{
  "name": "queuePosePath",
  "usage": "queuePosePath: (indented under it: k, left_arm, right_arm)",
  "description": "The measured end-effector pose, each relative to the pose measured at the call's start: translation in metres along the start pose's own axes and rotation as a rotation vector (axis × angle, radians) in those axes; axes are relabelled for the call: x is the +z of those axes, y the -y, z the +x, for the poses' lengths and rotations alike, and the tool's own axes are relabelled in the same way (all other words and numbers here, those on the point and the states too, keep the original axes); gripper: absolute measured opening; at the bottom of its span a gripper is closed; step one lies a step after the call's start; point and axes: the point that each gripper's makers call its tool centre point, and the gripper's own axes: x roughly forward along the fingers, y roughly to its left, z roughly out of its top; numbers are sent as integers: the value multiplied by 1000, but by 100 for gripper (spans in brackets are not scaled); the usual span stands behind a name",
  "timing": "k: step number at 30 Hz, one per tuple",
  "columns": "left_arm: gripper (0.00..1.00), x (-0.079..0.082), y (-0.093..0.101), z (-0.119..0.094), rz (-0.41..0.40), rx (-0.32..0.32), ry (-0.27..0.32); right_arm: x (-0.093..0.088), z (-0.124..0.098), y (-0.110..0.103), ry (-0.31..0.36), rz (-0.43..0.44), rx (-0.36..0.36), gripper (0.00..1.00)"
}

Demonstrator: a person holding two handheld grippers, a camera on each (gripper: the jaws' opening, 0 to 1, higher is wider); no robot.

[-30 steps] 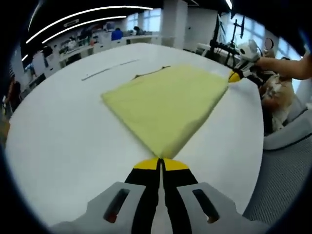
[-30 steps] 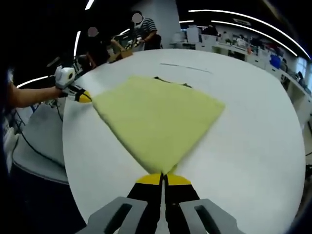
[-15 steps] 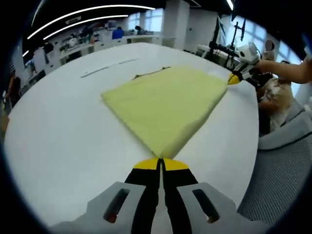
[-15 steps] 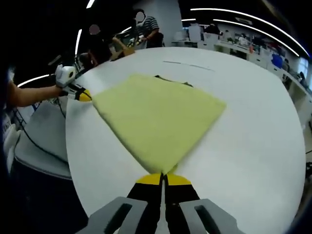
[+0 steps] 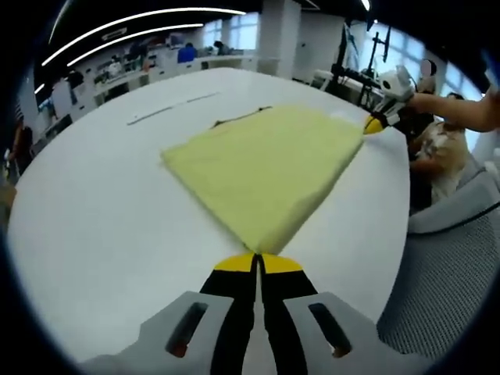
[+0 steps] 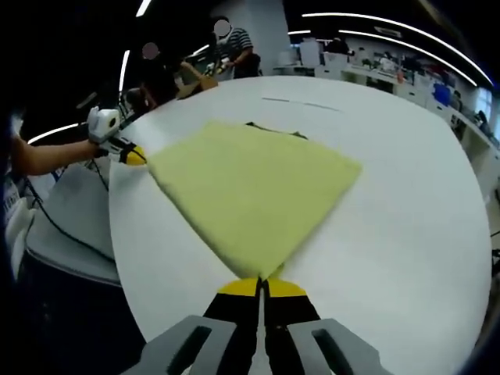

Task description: Fold the garment on the visible template until the final outline fits inside the template.

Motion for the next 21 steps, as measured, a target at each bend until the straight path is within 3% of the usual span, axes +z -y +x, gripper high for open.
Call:
queuePosePath:
  k: [15,19,21]
  left_arm:
    - [0,-5,9,-4,45,0,-20]
    - [0,-4,9,-7,-42,15,-22]
    - [0,-1,9,-8,-94,14,6]
  right_arm:
    - [-6,-4,-5,-2,14,18,0]
    - [-3,-7,-6,25,41,28,0]
    - [1,-9,-6,45,67,31,0]
